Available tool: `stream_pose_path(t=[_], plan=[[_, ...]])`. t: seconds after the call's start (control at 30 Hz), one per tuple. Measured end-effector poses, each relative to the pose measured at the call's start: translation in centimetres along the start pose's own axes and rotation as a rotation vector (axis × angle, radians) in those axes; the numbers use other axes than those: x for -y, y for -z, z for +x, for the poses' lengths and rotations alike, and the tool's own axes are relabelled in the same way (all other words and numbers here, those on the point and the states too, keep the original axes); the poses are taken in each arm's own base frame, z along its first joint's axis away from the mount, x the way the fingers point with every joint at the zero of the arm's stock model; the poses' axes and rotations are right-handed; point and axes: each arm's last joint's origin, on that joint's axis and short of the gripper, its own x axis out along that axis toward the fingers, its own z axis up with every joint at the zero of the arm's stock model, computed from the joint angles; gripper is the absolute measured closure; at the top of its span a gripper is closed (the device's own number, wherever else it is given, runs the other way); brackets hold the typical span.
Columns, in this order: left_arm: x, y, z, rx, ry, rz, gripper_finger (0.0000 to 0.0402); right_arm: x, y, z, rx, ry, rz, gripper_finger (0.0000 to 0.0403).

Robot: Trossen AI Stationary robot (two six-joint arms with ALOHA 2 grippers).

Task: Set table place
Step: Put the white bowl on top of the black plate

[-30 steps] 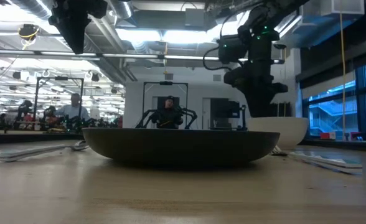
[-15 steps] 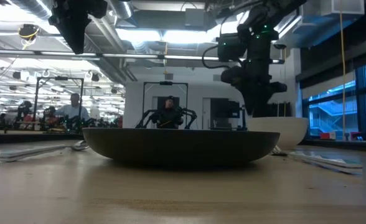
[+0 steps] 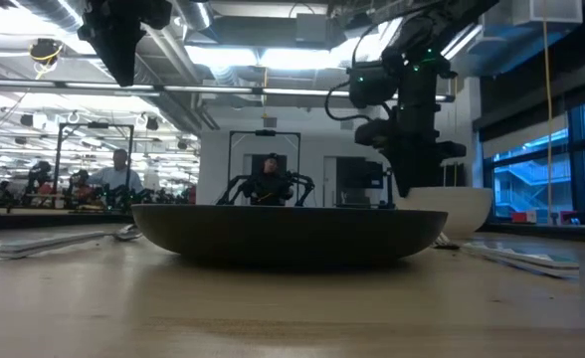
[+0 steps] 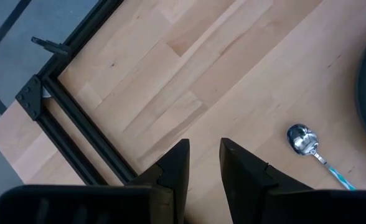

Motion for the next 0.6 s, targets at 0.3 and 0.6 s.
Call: stream_pose_path(t=[0.3,0.6], plan=[[0.0,0.0,0.0,0.0,0.0,0.001,0.0319,0.6,0.6,1.1,-0.011,0.043,0.026,0.0346],[0.0,0.0,0.0,0.0,-0.001,0.002,0.0319,-0.5,-0.3,-0.7,0.043,0.001,0.005,0.0395]])
